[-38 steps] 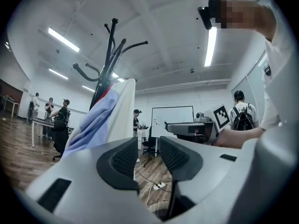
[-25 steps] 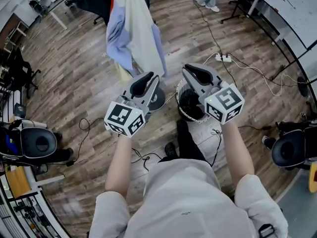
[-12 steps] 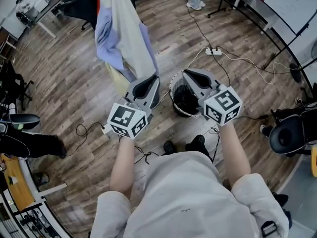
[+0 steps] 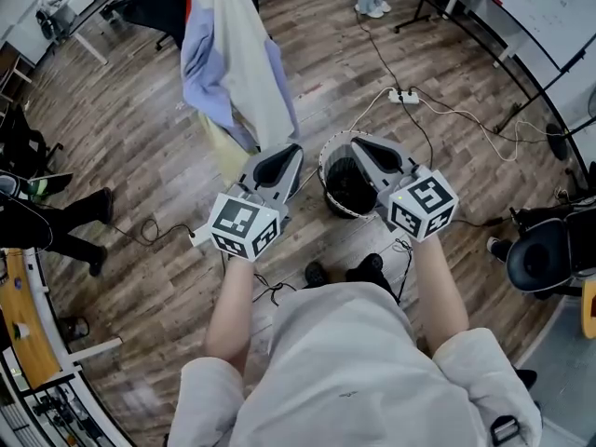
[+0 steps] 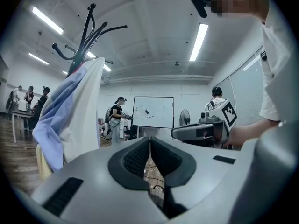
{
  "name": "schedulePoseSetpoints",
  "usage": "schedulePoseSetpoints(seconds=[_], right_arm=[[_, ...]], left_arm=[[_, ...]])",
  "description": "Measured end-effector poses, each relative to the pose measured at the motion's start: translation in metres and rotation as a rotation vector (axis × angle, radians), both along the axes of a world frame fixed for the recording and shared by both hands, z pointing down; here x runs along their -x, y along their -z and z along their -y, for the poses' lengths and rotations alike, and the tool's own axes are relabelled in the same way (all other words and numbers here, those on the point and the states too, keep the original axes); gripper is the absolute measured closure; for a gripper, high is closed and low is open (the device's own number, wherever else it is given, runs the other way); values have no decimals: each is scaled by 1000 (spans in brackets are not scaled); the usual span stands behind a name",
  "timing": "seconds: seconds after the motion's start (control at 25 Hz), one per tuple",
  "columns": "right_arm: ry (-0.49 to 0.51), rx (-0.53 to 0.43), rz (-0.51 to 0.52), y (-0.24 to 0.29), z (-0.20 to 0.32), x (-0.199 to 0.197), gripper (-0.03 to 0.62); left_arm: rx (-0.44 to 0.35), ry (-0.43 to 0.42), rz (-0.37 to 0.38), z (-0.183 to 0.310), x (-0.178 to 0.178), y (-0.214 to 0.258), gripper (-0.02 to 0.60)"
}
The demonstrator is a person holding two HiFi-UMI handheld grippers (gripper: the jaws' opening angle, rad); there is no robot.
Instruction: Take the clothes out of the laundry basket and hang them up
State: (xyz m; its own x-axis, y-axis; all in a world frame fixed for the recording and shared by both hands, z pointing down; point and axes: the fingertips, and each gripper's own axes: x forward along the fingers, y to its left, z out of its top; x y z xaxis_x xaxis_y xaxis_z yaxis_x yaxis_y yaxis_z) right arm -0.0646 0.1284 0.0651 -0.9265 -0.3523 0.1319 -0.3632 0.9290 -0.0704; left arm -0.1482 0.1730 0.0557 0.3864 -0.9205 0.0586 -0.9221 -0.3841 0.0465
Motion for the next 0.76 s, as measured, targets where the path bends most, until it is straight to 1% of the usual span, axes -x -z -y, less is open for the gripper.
schedulePoseSetpoints(seconds=[0.32,0.76], right_arm=[[17,-7,-9,-1,-6,5,588],[32,-21,-22,1,-6,9,588]], left_arm=[[-1,3,-1,-4,1,0,551],[7,-5,17,1,-2,-2,555]])
